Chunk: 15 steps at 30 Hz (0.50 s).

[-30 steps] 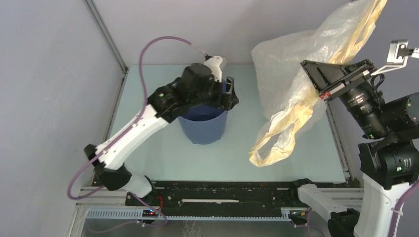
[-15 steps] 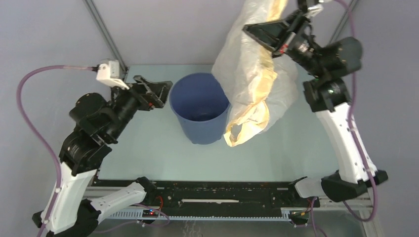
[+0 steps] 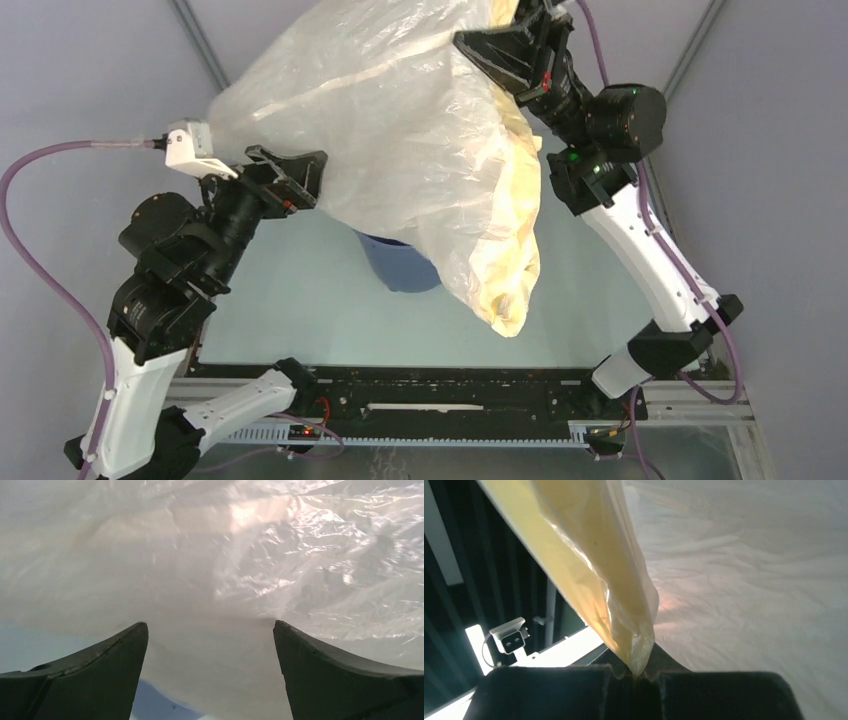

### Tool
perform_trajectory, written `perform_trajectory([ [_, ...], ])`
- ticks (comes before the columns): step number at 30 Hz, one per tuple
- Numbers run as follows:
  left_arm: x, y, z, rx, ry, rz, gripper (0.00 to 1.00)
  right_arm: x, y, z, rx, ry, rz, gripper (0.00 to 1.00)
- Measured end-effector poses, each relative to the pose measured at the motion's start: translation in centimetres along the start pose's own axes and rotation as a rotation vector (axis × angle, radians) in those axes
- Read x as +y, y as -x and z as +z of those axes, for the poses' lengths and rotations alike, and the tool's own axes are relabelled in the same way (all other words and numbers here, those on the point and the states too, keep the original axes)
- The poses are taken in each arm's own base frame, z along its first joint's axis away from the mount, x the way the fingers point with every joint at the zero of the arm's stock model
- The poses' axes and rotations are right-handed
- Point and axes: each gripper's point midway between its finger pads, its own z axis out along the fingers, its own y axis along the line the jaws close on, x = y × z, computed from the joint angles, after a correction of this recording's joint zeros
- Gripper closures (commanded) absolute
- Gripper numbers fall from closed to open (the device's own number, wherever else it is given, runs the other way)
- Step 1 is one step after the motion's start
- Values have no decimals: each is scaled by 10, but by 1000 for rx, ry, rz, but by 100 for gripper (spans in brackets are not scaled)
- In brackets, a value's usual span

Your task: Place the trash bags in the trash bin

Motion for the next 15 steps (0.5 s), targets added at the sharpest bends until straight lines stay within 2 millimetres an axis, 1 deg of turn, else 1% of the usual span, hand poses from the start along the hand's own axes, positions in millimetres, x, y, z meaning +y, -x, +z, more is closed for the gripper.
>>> perform_trajectory([
  [1,0,3,-1,-8,4,1,0,0,0,-5,-18,-1,43,100],
  [2,1,6,-1,-16,6,2,0,-5,2,-12,-40,-10,83,100],
  [5,-3,18,-4,-44,-3,-1,0,-47,15,-49,-166,-133,228,100],
  [6,-5,22,-5,-53,-8,-4,0,-67,22,-66,-222,-196,273,100],
  [8,-9,30,-4,-66,-17,-10,0,-108,39,-108,-358,-330,352,100],
  [9,-11,34,-3,-73,-21,-10,0,-123,48,-126,-419,-383,370,100],
  [11,-15,36,2,-73,-29,-7,0,-142,71,-163,-547,-485,381,100],
  [13,-18,33,8,-62,-32,-2,0,-142,92,-191,-650,-538,346,100],
  [15,-20,29,15,-46,-29,4,0,-129,105,-209,-713,-557,288,100],
])
